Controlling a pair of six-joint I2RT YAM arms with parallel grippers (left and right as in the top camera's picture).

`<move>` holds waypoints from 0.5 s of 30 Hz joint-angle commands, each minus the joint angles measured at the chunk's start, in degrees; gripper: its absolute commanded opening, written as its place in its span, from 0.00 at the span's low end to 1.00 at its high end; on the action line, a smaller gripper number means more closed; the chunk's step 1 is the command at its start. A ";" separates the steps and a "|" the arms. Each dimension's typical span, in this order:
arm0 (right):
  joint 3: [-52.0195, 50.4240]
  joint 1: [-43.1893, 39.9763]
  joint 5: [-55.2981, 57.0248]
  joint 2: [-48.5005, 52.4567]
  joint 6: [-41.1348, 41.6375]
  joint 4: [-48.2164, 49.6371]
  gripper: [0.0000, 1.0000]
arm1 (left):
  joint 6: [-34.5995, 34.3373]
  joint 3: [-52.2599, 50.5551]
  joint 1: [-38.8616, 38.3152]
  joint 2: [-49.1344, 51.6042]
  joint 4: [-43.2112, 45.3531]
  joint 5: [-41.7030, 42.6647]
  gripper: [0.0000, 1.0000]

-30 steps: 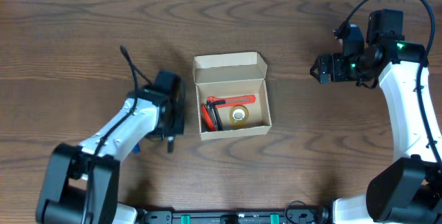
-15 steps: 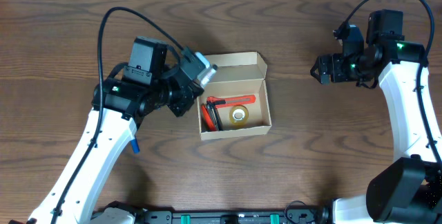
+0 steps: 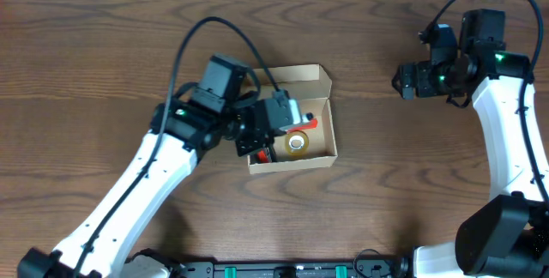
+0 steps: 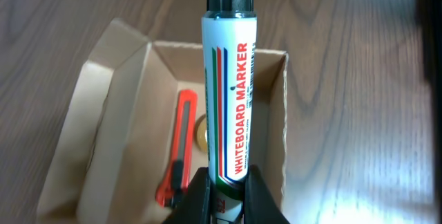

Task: Pack container
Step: 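Carry the marker into the cardboard box and lower it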

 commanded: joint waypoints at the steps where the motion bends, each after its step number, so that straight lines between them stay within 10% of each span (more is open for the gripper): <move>1: -0.17 -2.56 1.44 0.48 0.31 0.31 0.94 | 2.12 0.13 -1.81 2.34 1.40 -2.43 0.06; 15: -0.17 -5.55 1.20 0.48 0.72 1.03 0.94 | 7.45 1.95 -2.84 12.35 3.87 -12.87 0.06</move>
